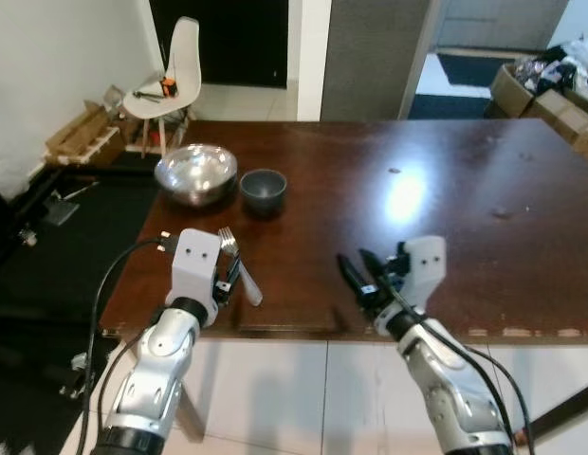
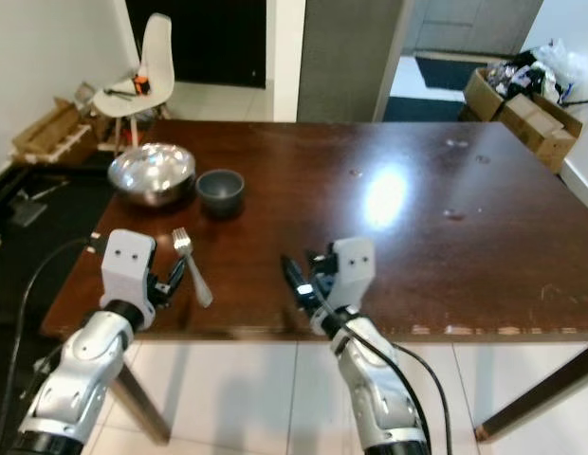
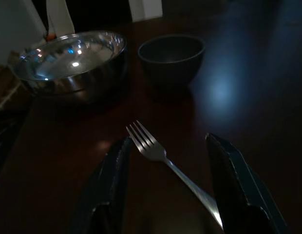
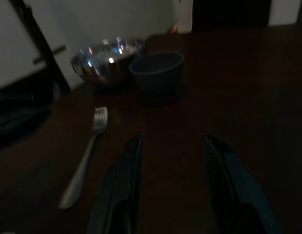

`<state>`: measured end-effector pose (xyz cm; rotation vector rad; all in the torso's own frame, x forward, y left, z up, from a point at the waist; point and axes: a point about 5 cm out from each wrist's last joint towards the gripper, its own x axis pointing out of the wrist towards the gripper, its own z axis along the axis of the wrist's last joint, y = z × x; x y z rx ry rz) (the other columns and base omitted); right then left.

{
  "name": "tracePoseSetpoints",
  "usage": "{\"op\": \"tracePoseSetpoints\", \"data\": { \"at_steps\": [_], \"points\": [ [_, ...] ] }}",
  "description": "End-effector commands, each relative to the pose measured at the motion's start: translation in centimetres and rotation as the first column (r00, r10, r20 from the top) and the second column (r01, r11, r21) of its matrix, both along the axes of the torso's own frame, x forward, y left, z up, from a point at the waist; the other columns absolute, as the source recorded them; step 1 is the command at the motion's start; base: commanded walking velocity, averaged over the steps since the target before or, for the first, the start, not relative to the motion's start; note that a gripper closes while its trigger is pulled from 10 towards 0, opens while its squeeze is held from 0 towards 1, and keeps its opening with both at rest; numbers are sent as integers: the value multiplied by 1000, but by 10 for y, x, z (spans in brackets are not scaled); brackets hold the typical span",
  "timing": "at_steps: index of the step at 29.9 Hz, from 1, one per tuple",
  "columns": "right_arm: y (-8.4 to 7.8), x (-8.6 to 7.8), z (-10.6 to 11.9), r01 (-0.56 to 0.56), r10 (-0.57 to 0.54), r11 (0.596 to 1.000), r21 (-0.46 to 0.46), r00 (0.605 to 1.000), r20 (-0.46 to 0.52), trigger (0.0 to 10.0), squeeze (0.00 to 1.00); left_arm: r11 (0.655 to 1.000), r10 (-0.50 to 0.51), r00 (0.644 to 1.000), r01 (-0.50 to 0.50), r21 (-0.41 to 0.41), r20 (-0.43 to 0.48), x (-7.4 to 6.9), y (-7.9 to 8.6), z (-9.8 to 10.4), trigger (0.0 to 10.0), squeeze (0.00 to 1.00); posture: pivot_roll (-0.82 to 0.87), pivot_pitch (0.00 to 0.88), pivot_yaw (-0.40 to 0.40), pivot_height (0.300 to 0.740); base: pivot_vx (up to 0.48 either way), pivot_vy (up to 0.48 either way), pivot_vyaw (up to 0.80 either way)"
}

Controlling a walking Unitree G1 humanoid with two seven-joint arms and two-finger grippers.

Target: Setting the table

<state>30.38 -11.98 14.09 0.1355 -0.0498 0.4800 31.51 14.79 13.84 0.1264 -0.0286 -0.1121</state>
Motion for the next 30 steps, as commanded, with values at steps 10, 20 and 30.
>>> {"op": "tracePoseSetpoints", "data": {
  "at_steps": [10,20,30],
  "points": [
    [51,-3,-7,-251,248,967,-35,966,-68,10000,0,982,187,982,-188,31,5,-19,58,3,10000,0,32,0,51,740,69,0,0],
    [63,2,-30,-228,198,962,-151,961,-191,10000,0,978,196,976,-202,57,90,-17,64,34,10000,0,89,18,44,740,0,0,0],
    [61,18,-31,-123,74,963,-238,976,-203,10000,0,979,187,970,-198,57,156,-22,69,62,10000,0,130,48,41,740,0,0,0]
  ]
}}
